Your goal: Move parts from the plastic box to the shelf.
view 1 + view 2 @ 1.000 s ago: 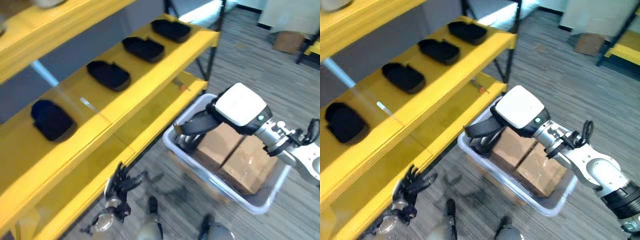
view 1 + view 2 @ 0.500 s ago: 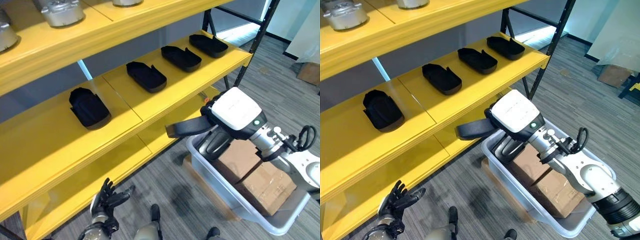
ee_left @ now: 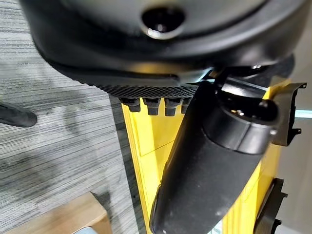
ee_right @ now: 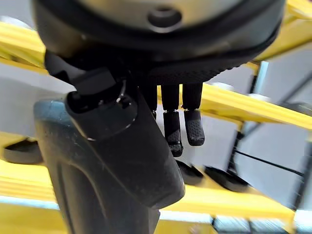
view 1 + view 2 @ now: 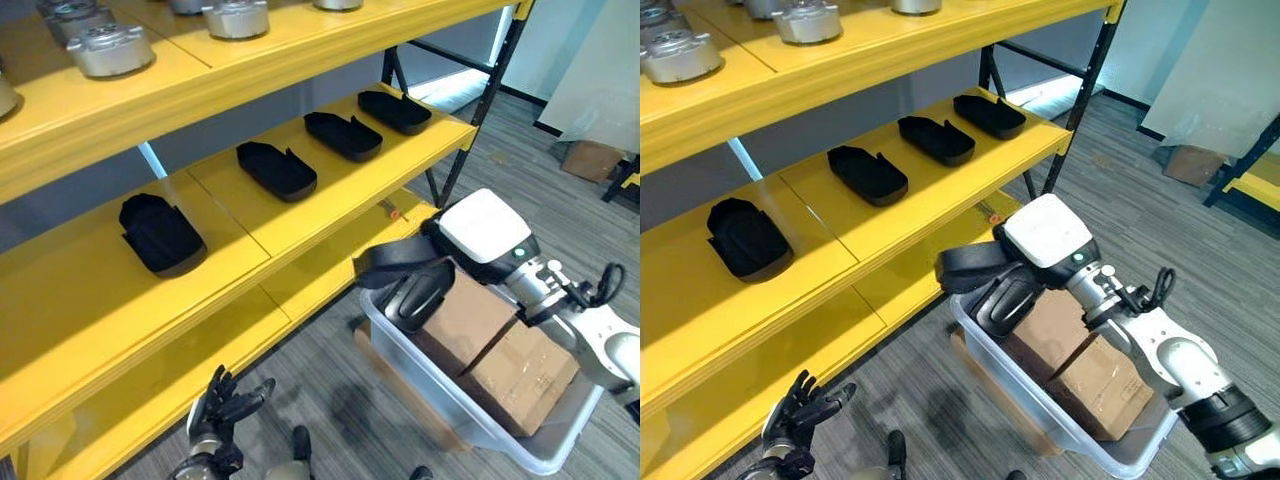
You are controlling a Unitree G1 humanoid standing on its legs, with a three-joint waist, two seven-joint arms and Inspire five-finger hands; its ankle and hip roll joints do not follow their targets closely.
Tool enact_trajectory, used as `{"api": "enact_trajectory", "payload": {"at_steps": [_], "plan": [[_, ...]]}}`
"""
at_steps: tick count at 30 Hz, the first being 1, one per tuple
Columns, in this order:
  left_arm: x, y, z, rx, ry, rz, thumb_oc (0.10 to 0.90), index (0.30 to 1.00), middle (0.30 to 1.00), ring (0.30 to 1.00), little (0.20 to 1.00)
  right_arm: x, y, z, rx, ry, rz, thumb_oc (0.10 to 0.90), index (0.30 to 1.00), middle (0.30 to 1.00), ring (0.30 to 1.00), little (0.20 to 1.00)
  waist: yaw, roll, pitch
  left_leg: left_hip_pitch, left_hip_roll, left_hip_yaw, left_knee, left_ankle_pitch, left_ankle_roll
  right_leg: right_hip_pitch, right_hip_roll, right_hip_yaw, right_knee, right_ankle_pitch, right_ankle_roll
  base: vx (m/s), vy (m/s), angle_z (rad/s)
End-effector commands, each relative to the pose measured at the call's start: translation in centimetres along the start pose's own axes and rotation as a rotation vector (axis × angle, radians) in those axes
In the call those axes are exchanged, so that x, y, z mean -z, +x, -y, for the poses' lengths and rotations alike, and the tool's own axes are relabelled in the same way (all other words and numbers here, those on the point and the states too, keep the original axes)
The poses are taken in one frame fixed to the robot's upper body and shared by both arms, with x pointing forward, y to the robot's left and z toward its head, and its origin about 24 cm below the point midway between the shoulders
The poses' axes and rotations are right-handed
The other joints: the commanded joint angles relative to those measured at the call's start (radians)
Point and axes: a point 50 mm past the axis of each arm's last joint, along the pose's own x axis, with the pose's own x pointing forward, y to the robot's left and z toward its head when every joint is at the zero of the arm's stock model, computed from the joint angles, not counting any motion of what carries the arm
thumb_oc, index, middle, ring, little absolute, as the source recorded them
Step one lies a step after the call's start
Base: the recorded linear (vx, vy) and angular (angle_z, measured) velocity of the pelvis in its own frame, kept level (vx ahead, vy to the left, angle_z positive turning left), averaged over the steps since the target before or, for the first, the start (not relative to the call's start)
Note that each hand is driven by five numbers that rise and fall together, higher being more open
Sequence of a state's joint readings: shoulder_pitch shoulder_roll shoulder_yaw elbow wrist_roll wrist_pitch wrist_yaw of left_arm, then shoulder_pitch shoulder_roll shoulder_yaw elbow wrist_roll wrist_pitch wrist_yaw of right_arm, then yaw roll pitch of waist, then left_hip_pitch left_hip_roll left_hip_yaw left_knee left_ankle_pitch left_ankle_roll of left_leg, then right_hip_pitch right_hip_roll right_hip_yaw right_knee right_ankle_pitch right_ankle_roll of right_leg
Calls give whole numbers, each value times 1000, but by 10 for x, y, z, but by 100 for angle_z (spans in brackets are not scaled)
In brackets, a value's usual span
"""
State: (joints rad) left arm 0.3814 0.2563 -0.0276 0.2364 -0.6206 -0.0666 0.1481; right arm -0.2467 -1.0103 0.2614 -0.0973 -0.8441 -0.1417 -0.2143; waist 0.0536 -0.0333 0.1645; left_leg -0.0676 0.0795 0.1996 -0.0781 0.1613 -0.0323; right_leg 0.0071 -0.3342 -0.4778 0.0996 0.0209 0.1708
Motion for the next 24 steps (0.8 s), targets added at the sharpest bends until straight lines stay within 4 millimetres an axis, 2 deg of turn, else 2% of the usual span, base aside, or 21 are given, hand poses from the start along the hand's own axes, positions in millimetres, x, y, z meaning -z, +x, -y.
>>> {"api": "enact_trajectory", "payload": {"at_steps": [1,6,8,10,12,20,21,24], "plan": [[-38,6,13,73,17,187,900,1000,1000,1000,1000,44,8,69,335,-158,-163,400,300,300,300,300,10,12,-35,107,119,-63,4,-136,-61,-95,-17,-32,25,53,1,49,-84,-14],[-37,6,13,84,23,183,900,1000,1000,1000,1000,65,-6,60,311,-170,-277,400,300,300,300,300,3,19,-28,98,146,-48,3,-121,-78,-109,6,-27,18,42,-6,25,-64,-16],[-37,6,13,92,25,183,900,1000,1000,1000,1000,84,-15,41,251,-127,-386,400,300,300,300,300,0,27,-20,84,161,-41,3,-106,-88,-126,20,-26,16,36,-12,16,-74,-17],[-37,6,12,90,27,183,900,1000,1000,1000,1000,88,-18,36,234,-106,-417,400,300,300,300,300,-2,33,-20,90,168,-50,0,-118,-96,-125,27,-7,19,17,0,87,-34,-10],[-39,6,11,96,33,188,900,1000,1000,1000,1000,100,-22,27,187,-113,-475,400,300,300,300,300,1,44,-2,76,175,-48,1,-107,-103,-144,28,-3,31,9,-3,33,-31,-5],[-41,7,14,108,41,195,900,1000,1000,1000,1000,116,-13,27,162,-136,-535,400,300,300,300,300,5,73,46,27,178,-50,3,-78,-111,-211,24,0,61,0,-14,-18,-19,-5],[-42,8,16,118,46,202,900,1000,1000,1000,1000,120,-10,28,169,-140,-549,400,300,300,300,300,8,84,59,12,175,-51,3,-67,-113,-233,21,1,71,-3,-17,-18,-25,-7],[-43,8,18,126,51,207,900,1000,1000,1000,1000,123,-5,30,173,-146,-555,400,300,300,300,300,10,95,72,-6,173,-53,4,-57,-116,-256,19,4,80,-6,-20,-7,-7,-2]]}}
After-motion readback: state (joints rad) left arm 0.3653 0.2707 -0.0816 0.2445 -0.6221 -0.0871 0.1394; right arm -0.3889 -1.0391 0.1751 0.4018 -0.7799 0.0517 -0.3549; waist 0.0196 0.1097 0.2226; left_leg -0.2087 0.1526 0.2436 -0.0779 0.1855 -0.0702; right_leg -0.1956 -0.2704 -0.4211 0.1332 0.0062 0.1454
